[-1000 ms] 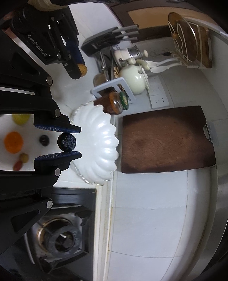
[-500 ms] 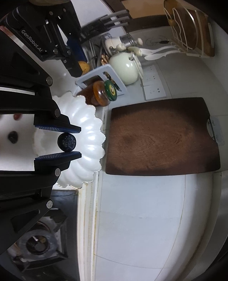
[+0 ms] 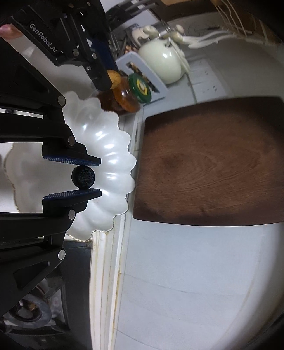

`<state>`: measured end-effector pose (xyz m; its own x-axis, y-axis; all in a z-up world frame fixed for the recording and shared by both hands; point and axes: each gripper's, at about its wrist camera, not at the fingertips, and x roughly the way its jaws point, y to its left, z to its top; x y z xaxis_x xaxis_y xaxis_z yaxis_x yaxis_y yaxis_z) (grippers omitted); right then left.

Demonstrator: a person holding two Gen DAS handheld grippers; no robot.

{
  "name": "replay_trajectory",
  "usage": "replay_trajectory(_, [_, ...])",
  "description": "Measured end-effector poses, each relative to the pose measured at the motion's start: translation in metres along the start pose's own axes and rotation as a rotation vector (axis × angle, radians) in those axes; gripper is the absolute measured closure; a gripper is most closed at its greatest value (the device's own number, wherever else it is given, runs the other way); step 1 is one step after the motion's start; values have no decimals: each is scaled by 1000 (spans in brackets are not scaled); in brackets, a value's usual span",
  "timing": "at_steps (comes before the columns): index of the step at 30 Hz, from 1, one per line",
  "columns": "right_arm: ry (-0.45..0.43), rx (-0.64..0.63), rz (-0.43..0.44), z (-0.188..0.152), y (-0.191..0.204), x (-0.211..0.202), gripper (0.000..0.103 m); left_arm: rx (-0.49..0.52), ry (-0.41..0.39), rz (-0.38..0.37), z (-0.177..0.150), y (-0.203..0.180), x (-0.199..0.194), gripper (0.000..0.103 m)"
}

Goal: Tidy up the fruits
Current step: 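Lift and carry both held fruits over the white scalloped bowl, then open the left tool over the bowl while the right tool releases the blueberry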

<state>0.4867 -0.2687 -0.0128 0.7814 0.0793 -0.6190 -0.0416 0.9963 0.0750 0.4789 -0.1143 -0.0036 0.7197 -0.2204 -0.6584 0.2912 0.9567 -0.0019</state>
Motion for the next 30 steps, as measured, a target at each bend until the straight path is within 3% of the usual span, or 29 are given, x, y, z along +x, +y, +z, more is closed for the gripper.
replay_trajectory(16, [228, 29, 2, 9, -21, 85, 80, -25, 235, -10, 10, -3, 101, 77])
replay_trajectory(24, [287, 41, 14, 6, -25, 106, 79, -36, 304, -16, 1, -4, 123, 76])
replay_trajectory(28, [300, 57, 21, 5, -28, 108, 67, -38, 301, -12, 2, -3, 123, 60])
replay_trajectory(30, [298, 53, 13, 5, -28, 107, 66, -37, 291, 3, 3, -3, 119, 58])
